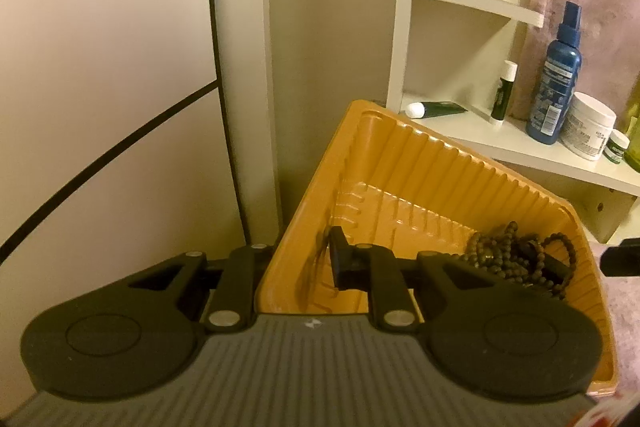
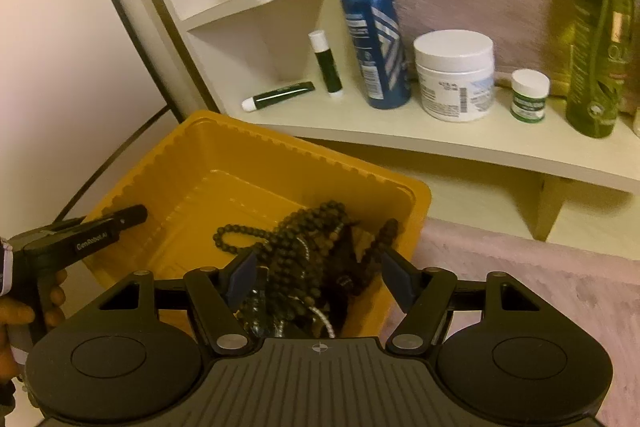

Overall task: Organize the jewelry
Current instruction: 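Lower the dark strand into the tray and open the right tool, then set the orange tray down on the towel and open the left tool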

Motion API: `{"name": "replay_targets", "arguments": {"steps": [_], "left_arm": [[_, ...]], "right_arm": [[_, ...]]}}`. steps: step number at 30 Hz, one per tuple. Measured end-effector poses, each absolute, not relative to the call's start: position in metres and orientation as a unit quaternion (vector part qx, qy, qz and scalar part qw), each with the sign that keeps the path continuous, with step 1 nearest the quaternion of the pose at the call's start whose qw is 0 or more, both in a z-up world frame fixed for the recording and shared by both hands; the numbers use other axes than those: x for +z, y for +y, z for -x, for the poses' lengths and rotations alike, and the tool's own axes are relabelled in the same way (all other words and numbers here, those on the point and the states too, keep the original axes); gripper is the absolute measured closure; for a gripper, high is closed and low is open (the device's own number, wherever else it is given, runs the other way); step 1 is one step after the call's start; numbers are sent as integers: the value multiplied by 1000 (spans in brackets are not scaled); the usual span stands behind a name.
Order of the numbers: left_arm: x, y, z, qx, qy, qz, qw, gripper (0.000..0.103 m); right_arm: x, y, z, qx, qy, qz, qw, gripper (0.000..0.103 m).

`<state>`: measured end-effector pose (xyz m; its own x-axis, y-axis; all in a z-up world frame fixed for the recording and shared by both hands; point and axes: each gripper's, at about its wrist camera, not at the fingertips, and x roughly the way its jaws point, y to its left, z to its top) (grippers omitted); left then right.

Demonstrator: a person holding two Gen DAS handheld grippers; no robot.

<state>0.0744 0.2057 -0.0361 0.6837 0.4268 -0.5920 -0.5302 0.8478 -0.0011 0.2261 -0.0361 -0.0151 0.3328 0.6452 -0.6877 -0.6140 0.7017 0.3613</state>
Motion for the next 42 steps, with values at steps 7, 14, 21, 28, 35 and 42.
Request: {"name": "replay_targets", "arguments": {"steps": [7, 14, 21, 28, 35, 42], "left_arm": [[-52, 217, -77, 266, 305, 112, 908, 83], [-63, 222, -82, 266, 307, 141, 903, 81], [-75, 229, -84, 264, 307, 167, 899, 80], [-84, 235, -85, 261, 312, 190, 894, 75], [-88, 232, -85, 251, 304, 195, 898, 56], [-86, 230, -69, 242, 291, 198, 904, 37]], "right_arm": [[-16, -42, -224, 377, 431, -22, 820, 34], [-15, -43, -221, 373, 431, -23, 821, 34], [-11, -45, -215, 365, 430, -25, 825, 34], [-9, -46, -210, 360, 429, -25, 828, 33], [-6, -48, -205, 356, 426, -23, 832, 33], [-4, -54, -197, 353, 421, -27, 835, 33]]}}
